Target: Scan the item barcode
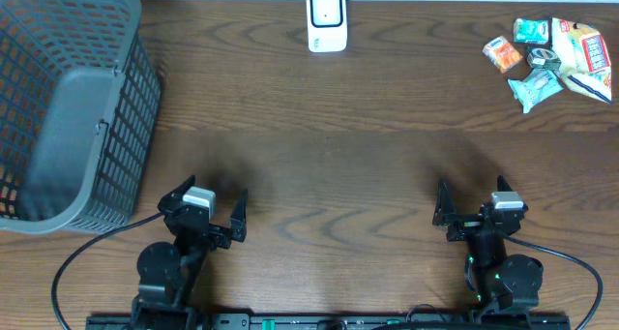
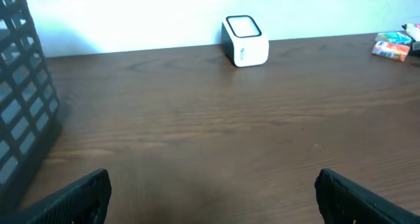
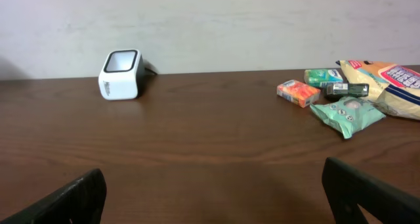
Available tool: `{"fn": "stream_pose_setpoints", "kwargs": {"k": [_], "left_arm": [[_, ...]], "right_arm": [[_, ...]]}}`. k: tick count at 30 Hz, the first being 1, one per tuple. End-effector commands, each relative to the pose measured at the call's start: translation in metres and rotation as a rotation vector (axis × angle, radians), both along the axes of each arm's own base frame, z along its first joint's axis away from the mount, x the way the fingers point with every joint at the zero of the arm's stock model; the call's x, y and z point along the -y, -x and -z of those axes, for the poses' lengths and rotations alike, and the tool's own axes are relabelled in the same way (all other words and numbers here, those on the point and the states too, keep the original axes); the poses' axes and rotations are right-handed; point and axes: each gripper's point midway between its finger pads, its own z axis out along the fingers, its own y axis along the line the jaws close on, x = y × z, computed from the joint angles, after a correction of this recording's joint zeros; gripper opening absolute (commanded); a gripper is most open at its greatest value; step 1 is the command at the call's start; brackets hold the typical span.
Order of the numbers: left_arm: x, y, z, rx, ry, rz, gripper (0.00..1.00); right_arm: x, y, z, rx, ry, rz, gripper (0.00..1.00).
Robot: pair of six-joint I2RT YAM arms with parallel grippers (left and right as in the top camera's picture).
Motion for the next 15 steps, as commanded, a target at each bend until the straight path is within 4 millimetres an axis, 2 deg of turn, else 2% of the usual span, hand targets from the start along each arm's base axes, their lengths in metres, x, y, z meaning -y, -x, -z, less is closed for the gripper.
{"fn": "stream_pose_setpoints", "kwargs": {"k": [1, 15], "left_arm": [[-0.004, 0.0, 0.014, -0.004, 0.018, -0.023, 0.98], [-0.025, -0.003, 0.001, 0.056, 0.056, -0.122, 0.98]], "right_arm": [[-0.001, 0.0, 0.0, 0.002, 0.011, -0.005, 0.99], [-0.001, 0.0, 0.0, 0.002, 0.011, -0.005, 0.99]]}}
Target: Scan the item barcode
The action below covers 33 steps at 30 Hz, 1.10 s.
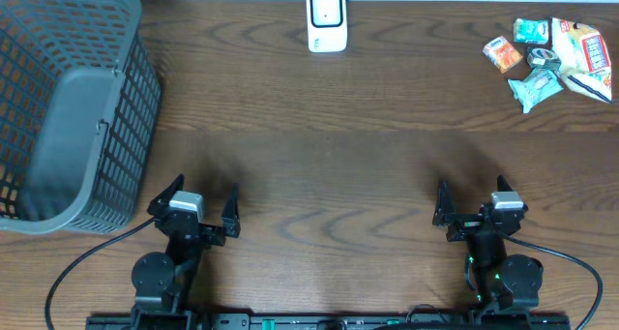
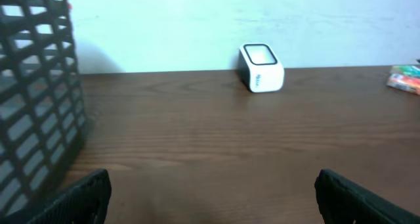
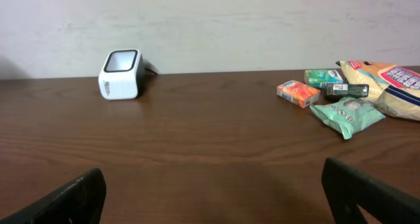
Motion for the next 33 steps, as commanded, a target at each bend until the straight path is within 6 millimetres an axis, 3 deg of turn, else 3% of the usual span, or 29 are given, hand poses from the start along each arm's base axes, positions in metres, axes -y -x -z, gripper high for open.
{"fn": "stream_pose_setpoints", "kwargs": {"k": [1, 10, 33], "left_arm": [[-0.01, -0.002, 0.015, -0.036, 0.015, -0.05, 0.98], [-0.037, -0.004, 0.019, -0.05, 0.006, -0.191, 0.98], [-0.043, -0.004, 0.021, -0.051, -0.054, -0.22, 0.98]], "right_arm": [[-0.001, 0.0, 0.0, 0.002, 0.011, -0.005, 0.99], [-0.001, 0.0, 0.0, 0.001, 0.011, -0.005, 0.99], [-0.001, 0.0, 0.0, 0.002, 0.011, -0.005, 0.99]]}}
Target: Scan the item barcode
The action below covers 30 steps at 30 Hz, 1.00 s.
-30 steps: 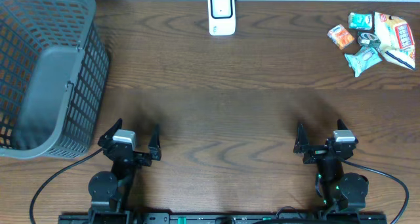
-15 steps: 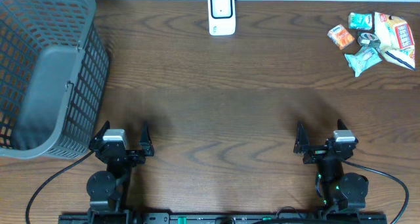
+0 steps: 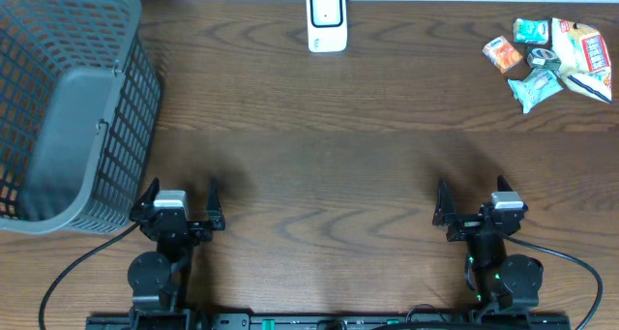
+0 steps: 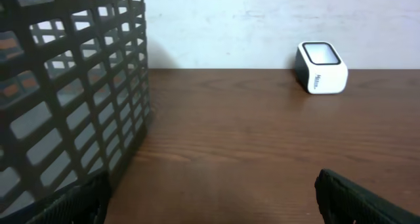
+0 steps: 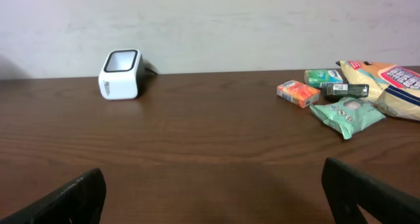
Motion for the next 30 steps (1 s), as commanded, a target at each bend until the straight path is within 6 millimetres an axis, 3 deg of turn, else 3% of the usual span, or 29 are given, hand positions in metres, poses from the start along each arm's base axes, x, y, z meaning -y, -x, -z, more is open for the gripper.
{"fn": "stream_pose_setpoints", "kwargs": {"k": [1, 30], "left_arm": [[-0.0051, 0.0002, 0.0173, -0.041, 0.005, -0.029, 0.98], [-0.0056, 0.0003, 0.0179, -0.044, 0.02, -0.034, 0.98]], "right_arm": [[-0.0011, 0.0003, 0.0005, 0.001, 0.011, -0.005, 0.99], [-0.0011, 0.0003, 0.0004, 0.002, 0.011, -0.005, 0.99]]}}
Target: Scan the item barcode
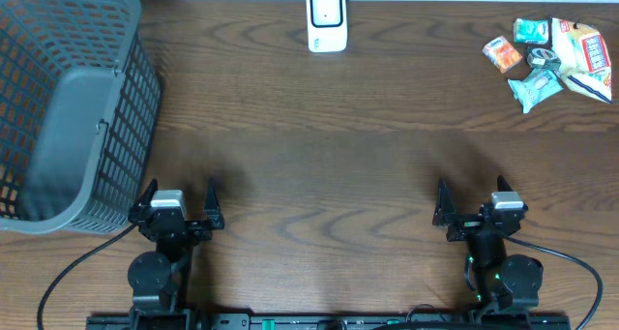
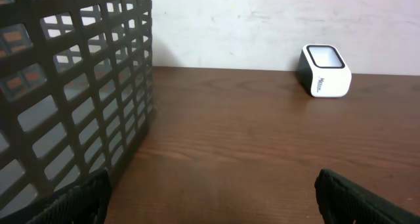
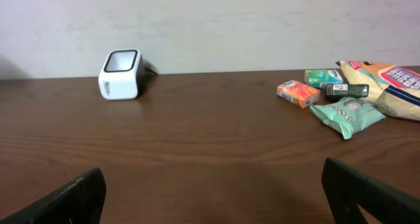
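Observation:
The white barcode scanner (image 1: 327, 18) stands at the table's back edge, also seen in the left wrist view (image 2: 326, 80) and the right wrist view (image 3: 121, 74). The items lie in a small heap at the back right: an orange packet (image 1: 502, 53) (image 3: 298, 92), a teal pouch (image 1: 535, 88) (image 3: 348, 113), a green box (image 3: 323, 75) and a yellow snack bag (image 1: 583, 57) (image 3: 394, 79). My left gripper (image 1: 180, 195) (image 2: 211, 198) rests open at the front left, holding nothing. My right gripper (image 1: 471, 199) (image 3: 213, 191) rests open at the front right, far from the items.
A large grey mesh basket (image 1: 68, 107) fills the left side of the table, its wall (image 2: 65, 86) close beside my left gripper. A brown wooden tabletop (image 1: 329, 156) lies between the grippers and the scanner.
In the left wrist view the scanner sits a touch further right and lower, so my left gripper has shifted very slightly. Both grippers stay open; the right arm has not moved.
My left gripper stood open, further right and turned toward the scanner. Then it was further left, with the basket wall coming into its view. By 1.0 s ago it sat beside the basket, where it remains. The right gripper stayed open and still throughout.

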Available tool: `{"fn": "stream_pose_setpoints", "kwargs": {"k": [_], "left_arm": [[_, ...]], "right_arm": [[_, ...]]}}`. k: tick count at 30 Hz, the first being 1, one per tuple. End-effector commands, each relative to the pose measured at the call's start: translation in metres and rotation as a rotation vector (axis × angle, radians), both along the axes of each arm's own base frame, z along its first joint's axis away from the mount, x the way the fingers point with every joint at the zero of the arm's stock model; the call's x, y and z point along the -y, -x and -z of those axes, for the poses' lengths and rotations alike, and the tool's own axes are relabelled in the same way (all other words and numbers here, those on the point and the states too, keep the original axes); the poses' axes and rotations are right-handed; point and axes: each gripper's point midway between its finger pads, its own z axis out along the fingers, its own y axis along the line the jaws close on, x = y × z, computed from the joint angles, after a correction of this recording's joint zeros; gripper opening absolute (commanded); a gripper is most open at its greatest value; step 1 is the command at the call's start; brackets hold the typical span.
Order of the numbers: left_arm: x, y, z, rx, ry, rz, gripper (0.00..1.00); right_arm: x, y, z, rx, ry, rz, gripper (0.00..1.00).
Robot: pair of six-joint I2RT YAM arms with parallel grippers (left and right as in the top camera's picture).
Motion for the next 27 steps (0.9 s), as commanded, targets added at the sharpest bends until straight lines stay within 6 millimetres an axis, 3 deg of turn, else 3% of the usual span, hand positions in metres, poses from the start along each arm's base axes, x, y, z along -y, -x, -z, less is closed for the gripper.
{"fn": "stream_pose_setpoints", "kwargs": {"k": [1, 27], "left_arm": [[-0.0026, 0.0002, 0.0174, -0.042, -0.007, -0.012, 0.97], [0.0005, -0.0001, 0.0156, -0.034, -0.025, 0.004, 0.98]], "right_arm": [[-0.0011, 0.0003, 0.0005, 0.001, 0.011, -0.005, 0.99], [-0.0011, 0.0003, 0.0004, 0.002, 0.011, -0.005, 0.99]]}}
